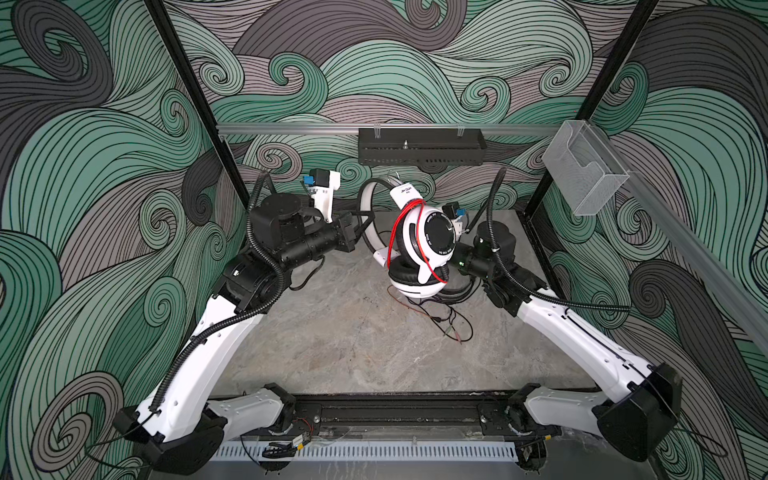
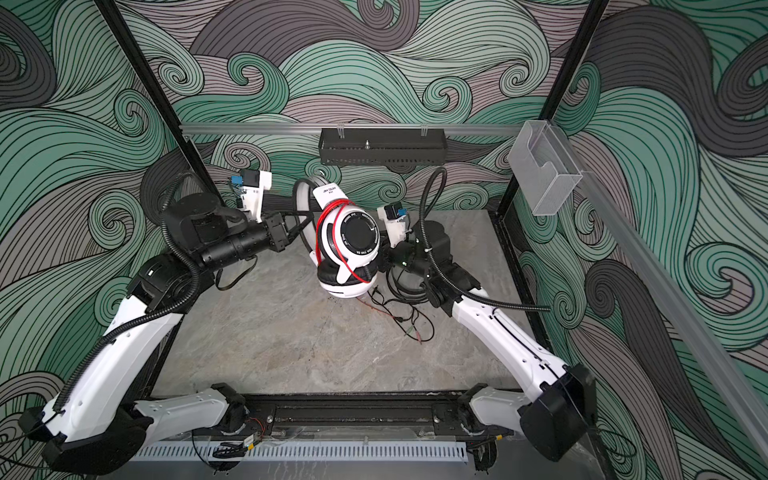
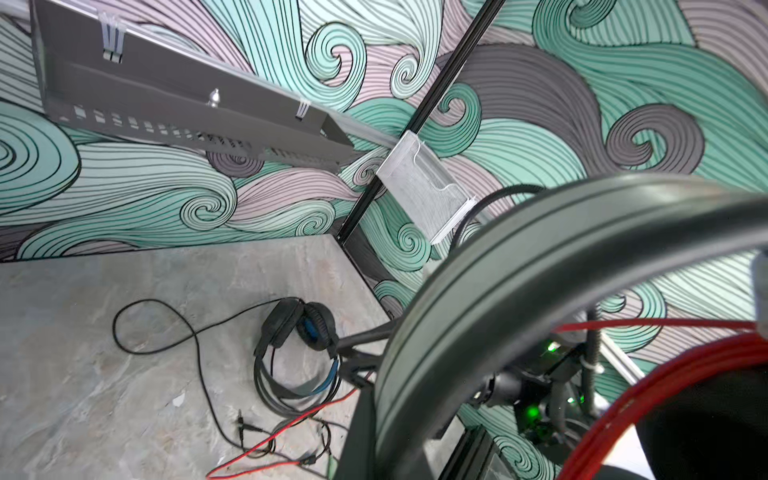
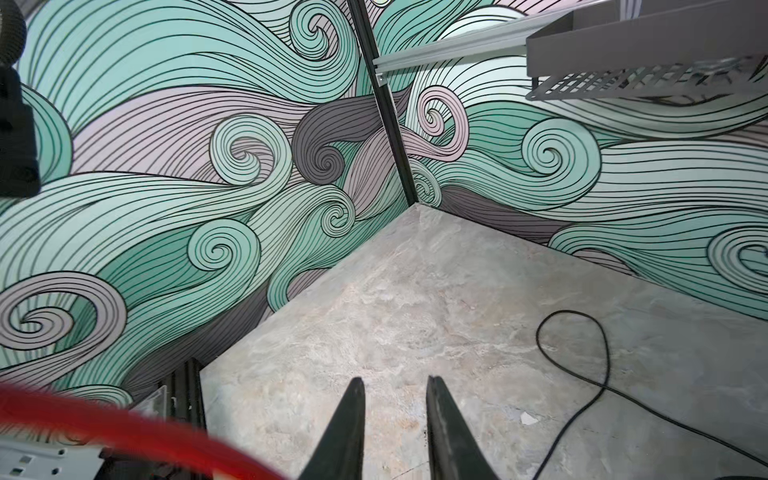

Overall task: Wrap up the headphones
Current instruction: 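Raise headphones with left gripper while right gripper pulls red cable taut below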

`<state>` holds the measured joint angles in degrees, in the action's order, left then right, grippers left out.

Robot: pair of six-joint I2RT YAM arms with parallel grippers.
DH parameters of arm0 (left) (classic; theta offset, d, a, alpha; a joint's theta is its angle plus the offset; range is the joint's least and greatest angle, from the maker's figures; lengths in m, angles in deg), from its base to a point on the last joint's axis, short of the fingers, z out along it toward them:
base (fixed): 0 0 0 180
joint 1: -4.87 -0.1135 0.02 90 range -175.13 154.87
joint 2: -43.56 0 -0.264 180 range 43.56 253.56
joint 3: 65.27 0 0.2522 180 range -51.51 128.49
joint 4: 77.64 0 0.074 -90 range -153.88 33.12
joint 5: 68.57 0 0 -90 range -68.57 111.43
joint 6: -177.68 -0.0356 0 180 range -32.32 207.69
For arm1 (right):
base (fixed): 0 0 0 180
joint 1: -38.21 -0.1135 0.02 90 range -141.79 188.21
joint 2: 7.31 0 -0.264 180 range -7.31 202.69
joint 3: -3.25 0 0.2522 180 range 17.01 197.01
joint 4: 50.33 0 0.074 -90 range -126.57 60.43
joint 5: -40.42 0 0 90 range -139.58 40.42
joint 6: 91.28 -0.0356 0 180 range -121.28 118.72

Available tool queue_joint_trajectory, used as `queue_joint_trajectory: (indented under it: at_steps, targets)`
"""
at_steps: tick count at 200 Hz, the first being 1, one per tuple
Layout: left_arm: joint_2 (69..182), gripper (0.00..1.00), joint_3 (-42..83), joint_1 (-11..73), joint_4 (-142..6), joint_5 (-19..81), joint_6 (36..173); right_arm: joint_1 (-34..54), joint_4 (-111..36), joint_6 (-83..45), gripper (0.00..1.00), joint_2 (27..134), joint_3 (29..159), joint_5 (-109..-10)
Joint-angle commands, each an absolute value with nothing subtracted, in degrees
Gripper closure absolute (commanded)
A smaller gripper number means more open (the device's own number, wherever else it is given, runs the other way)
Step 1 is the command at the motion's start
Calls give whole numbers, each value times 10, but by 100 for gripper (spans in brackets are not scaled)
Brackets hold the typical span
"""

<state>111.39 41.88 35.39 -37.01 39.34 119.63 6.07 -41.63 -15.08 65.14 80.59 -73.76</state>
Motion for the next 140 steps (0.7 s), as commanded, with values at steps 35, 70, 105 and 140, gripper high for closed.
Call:
queue_joint_trajectory:
  at_steps: [35, 70, 105, 140]
  targets:
    - [1144, 100, 525, 355, -471, 407, 1284, 60, -494, -211, 74, 680, 778, -781]
    - [1169, 100, 569, 351, -482, 385, 1304, 55, -495, -207, 74, 682, 758, -783]
    - [1188, 100, 601, 337, -496, 382, 1334, 43, -506, -212, 79, 691, 745, -785]
    - [1195, 100, 610, 321, -511, 386, 1359, 24, -513, -214, 91, 714, 744, -799]
